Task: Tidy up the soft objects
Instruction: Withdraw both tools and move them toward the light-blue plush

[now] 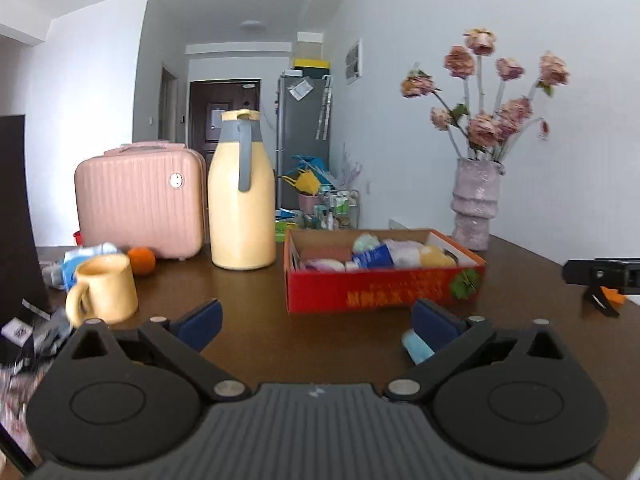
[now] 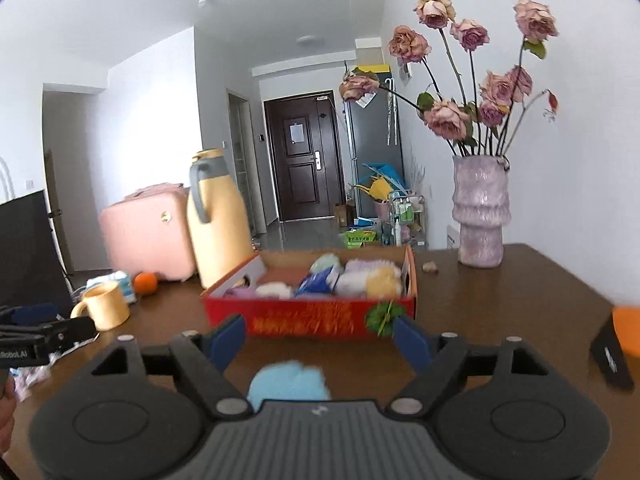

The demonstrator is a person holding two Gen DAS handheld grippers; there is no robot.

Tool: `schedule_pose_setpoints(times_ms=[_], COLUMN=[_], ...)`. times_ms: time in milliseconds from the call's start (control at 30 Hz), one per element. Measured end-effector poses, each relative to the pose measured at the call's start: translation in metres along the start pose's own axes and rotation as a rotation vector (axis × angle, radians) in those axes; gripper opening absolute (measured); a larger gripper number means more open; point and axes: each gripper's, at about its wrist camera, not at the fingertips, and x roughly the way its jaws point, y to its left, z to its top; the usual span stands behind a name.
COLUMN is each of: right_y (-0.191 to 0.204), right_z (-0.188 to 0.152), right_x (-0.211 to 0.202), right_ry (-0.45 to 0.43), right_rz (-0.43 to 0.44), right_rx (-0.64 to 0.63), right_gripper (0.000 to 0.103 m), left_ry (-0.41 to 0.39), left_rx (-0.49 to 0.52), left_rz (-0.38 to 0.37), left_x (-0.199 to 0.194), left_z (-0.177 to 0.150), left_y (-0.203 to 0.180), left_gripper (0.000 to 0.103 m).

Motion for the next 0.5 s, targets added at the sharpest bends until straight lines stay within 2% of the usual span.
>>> schedule_pose_setpoints(times_ms=[100,200,300,433,500], right_y=[0.012,0.023,0.035,0.044,0.042], right_z=[-0.028,-0.053,-0.077,-0.097,-0.099], right_x=[-0.021,-0.043,-0.066,-0.088,-0.088], right_ry=[0.008,0.015,0.027,0.026,0.021], right_rz=[-0.006,0.000,-0.001,0.004,-0.011], right_rx=[-0.007,-0.007,-0.001,-0.018,0.013], right_gripper=[0.083,0.083,0.083,0.086,0.087], left_ry=[-0.010,0.018,0.033,0.067,0.078], left_rx=[0.004,0.008,0.001,0.019,0.014], left_rz=[-0.020,0.001,-0.011,0.012,0.005], left_x=[-0.032,-0.055,-0.078,-0.100,-0.105], left_z=[-0.029,-0.051,-0.069,-0.088,-0.094], left_y=[-0.001,-0.002,0.000,-0.001,-0.001], left_gripper=[0.103,0.103,0.103,0.103,0.103])
